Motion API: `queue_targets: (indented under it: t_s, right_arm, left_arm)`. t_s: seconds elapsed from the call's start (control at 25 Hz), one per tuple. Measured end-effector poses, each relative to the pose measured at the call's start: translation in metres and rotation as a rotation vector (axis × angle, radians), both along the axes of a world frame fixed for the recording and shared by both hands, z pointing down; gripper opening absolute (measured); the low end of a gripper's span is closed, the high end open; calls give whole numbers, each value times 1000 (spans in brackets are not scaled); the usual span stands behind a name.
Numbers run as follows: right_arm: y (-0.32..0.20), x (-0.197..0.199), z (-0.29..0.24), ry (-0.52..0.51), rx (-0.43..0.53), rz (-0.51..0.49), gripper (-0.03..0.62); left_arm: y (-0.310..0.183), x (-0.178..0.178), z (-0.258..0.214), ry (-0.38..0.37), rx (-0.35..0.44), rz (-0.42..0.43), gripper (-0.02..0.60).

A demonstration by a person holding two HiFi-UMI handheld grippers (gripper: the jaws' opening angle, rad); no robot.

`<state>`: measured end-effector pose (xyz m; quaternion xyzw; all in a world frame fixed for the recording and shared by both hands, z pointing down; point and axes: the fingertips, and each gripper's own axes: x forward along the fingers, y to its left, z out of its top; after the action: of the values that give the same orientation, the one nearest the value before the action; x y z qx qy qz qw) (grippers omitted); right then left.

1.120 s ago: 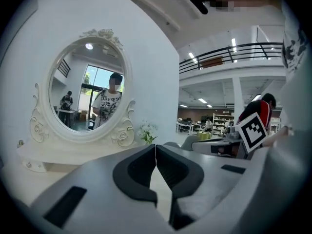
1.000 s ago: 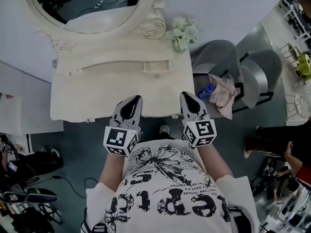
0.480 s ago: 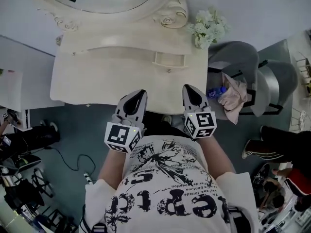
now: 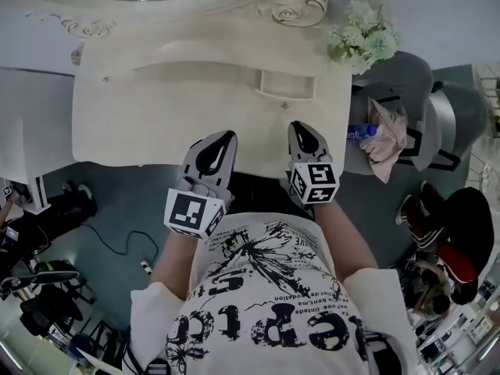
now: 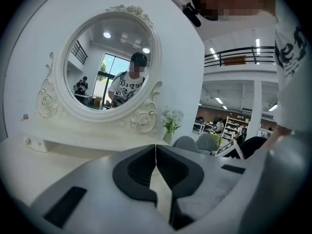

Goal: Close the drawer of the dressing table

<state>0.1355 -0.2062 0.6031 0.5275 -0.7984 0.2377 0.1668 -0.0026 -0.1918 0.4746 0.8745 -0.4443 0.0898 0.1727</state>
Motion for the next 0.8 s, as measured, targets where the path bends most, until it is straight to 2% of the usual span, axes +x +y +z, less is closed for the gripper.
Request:
queue_targets:
  t_s: [0.08, 0.16, 0.32, 0.6, 0.8]
  right_arm:
    - [-7, -3, 18, 24, -31, 8, 32]
    - [-14, -7, 34, 38, -68, 8, 103]
    - [-25, -12, 46, 44, -104, 23, 140]
    - [-40, -14, 57, 0, -171, 118, 144]
    - [-45, -15, 60, 34, -202, 139, 126]
  left_arm:
    - [-6, -2, 6, -1, -10, 12, 20]
    - [-10, -3, 12, 0, -23, 26, 20]
    - [-14, -3, 22, -22, -42, 53, 20]
    - [-17, -6, 33, -13, -82, 54, 20]
    - [-30, -12, 32, -14, -75, 44, 20]
